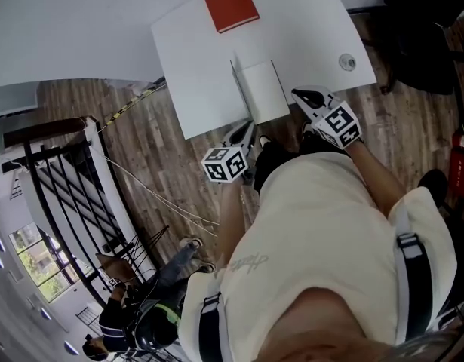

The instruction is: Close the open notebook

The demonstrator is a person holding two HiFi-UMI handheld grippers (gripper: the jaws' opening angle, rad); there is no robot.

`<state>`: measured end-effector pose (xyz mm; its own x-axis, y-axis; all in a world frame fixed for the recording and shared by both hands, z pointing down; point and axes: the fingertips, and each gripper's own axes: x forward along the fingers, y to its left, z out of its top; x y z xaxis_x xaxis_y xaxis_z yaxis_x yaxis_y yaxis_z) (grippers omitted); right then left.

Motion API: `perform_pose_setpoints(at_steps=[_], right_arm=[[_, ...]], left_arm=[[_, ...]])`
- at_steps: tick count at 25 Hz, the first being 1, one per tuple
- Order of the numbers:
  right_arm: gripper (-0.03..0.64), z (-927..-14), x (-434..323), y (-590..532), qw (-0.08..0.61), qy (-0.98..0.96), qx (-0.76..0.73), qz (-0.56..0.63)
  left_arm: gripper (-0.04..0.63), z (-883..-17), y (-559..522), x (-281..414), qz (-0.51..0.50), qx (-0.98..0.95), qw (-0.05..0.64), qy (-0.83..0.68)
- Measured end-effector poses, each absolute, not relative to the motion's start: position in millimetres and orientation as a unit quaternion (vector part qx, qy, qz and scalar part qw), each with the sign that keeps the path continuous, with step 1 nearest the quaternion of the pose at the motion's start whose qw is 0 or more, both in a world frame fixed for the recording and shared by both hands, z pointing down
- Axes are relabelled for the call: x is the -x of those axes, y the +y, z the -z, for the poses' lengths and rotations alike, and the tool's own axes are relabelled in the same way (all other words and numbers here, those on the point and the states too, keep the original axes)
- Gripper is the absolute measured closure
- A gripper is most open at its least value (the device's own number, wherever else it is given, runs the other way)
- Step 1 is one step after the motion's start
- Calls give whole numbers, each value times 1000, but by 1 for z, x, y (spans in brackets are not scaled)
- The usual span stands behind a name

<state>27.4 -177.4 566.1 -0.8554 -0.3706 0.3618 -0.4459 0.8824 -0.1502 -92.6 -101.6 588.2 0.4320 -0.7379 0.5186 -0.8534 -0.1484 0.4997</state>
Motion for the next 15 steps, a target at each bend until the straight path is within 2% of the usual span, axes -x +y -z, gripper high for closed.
perform_pose_setpoints(at_steps=[10,15], right_arm=[[609,-575,-40,-177,164,-952,-221,-136],[609,-576,-44,-177,161,-950,-226,-140]], left_arm=[[569,-596,-118,54,-141,-760,372,-513],[569,-579,-120,37,-134,-777,369,-492]])
